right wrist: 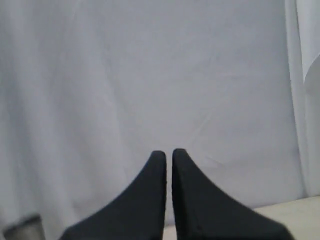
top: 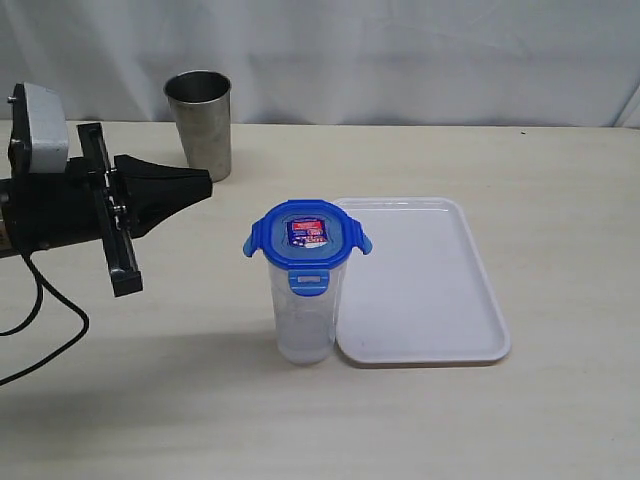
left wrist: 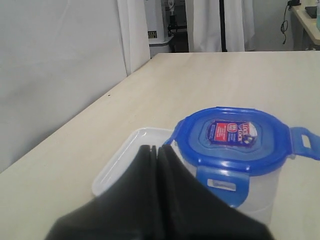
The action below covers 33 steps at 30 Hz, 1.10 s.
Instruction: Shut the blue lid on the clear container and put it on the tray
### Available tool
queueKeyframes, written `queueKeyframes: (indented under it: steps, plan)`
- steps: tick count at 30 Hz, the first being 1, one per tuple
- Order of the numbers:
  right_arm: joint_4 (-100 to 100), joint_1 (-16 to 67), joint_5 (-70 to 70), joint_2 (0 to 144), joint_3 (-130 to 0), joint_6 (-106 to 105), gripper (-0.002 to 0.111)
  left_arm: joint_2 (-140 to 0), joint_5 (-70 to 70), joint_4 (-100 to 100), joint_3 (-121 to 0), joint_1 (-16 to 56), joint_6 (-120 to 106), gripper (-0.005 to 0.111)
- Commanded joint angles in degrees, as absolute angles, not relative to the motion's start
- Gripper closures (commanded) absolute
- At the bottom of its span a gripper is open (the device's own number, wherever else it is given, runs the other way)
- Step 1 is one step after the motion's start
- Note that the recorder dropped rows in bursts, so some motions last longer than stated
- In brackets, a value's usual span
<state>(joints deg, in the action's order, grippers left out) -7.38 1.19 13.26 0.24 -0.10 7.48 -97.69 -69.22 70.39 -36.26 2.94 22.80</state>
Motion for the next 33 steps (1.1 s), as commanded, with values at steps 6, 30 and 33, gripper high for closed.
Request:
queueKeyframes:
  steps: [6,30,33]
  plan:
    - [25.0,0.87,25.67,13.46,-3.7,39.92,0.104,-97.81,-68.87,67.01,-36.2,3.4,22.25,0.107]
    - [76.93,0.87,54.55,85.57,-38.37,61.23,0.104,-97.81,-63.2,73.6,-34.51,8.42,28.36,0.107]
    - [76.66,2.18,53.36,88.34,-38.68,60.49,0.104,-97.81,-59.78,71.07,-34.51,11.04,26.53,0.107]
